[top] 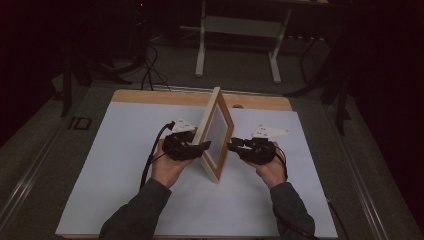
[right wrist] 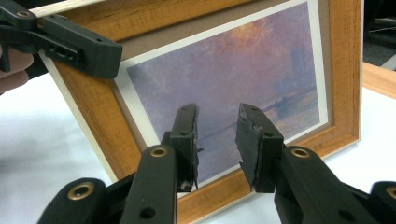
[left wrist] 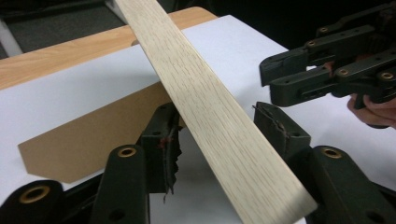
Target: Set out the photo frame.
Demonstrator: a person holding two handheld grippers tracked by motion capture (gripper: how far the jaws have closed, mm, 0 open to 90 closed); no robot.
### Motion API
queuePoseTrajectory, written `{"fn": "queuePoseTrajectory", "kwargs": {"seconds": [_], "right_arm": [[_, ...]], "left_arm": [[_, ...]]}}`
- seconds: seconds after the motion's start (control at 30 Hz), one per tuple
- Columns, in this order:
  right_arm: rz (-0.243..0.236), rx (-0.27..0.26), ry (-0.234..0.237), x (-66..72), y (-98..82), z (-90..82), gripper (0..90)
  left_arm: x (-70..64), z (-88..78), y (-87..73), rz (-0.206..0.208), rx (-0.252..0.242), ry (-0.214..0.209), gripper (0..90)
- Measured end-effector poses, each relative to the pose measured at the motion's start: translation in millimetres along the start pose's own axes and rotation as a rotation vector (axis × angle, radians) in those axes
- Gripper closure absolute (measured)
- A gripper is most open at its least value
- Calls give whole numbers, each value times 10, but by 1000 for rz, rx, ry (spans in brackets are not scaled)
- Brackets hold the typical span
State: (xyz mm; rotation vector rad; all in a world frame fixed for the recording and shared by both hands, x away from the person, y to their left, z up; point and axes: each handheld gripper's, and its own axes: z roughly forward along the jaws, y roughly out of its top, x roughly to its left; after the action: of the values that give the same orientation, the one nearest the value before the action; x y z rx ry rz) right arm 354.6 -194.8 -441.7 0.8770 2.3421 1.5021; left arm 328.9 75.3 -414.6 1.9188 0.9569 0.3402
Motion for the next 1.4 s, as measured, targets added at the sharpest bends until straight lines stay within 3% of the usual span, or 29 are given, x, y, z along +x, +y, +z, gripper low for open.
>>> {"fn": "queuePoseTrajectory", "kwargs": {"seconds": [0.63, 0.97, 1.4], "right_arm": [[3, 0, -11, -45, 6, -37, 674], [6, -5, -21, -73, 26, -62, 668], [14, -13, -47, -117, 66, -75, 660]], "left_arm": [[179, -96, -22, -15, 2, 56, 675], [300, -152, -34, -3, 3, 26, 691], [479, -196, -28, 19, 19, -43, 696]]}}
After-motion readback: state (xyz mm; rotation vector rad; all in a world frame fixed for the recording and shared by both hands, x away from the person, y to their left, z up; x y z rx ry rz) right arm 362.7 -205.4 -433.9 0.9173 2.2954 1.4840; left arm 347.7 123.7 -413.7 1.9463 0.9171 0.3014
